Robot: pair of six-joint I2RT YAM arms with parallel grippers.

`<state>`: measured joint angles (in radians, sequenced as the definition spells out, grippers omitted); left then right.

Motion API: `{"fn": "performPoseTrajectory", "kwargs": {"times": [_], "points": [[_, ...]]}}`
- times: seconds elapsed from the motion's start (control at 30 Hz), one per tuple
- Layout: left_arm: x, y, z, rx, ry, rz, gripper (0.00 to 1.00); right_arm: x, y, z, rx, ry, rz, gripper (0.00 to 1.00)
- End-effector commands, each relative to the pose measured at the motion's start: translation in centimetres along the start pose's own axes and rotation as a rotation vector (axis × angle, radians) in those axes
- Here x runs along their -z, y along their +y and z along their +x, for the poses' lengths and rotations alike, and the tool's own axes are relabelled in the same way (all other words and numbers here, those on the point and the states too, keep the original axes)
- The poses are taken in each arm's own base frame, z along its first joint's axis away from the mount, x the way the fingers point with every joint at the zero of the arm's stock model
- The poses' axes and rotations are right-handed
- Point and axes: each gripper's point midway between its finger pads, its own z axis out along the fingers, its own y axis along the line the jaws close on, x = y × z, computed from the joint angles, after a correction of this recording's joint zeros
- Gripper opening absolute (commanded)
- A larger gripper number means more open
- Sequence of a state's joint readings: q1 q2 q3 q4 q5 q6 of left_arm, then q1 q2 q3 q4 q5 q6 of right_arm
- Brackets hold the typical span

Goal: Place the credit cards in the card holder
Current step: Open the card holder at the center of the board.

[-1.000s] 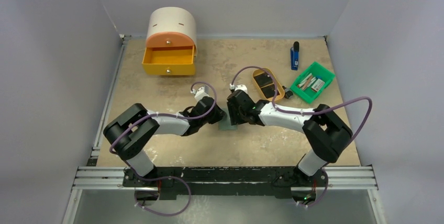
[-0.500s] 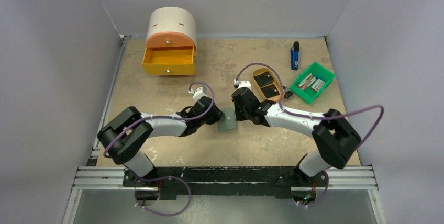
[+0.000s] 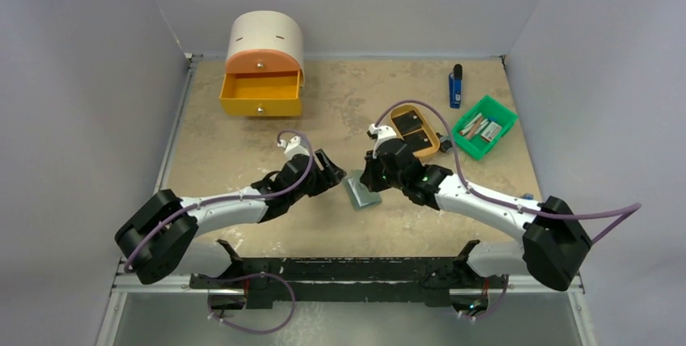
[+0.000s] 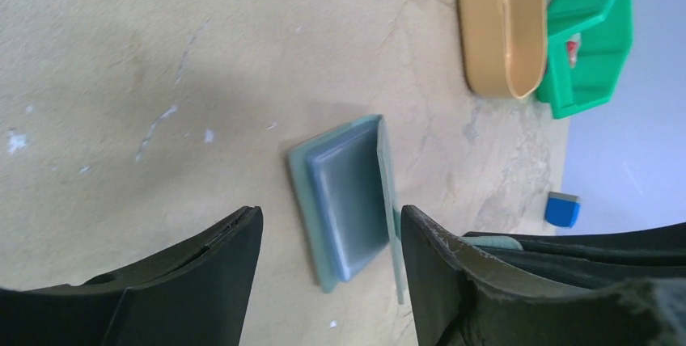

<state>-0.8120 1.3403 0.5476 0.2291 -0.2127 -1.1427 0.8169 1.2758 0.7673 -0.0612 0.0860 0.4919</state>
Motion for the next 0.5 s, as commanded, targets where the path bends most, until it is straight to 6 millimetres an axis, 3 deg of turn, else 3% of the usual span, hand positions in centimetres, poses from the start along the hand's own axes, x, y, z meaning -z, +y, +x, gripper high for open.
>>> {"fn": "performPoseTrajectory", "kwargs": {"times": [0.0,0.07,0.23,0.47], "points": [[0.0,0.9,0.5,0.02,0.003,0.002,0.63,-0.6,0.8,0.9,-0.057,0.017,-0.049,0.0],[-0.3,1.7,0.9,0.015,0.012,-0.021,0.63,-0.7,0.3,1.7,-0.092,0.033,-0.031,0.0],[-0.4,2.4,1.1,0.009,0.011,-0.042,0.59,-0.1,-1.3,1.4,-0.144,-0.044,0.03,0.0],[-1.1,2.0,1.2,-0.001,0.02,-0.037,0.59,3.3,-5.1,0.1,-0.233,-0.183,0.204,0.0]]}}
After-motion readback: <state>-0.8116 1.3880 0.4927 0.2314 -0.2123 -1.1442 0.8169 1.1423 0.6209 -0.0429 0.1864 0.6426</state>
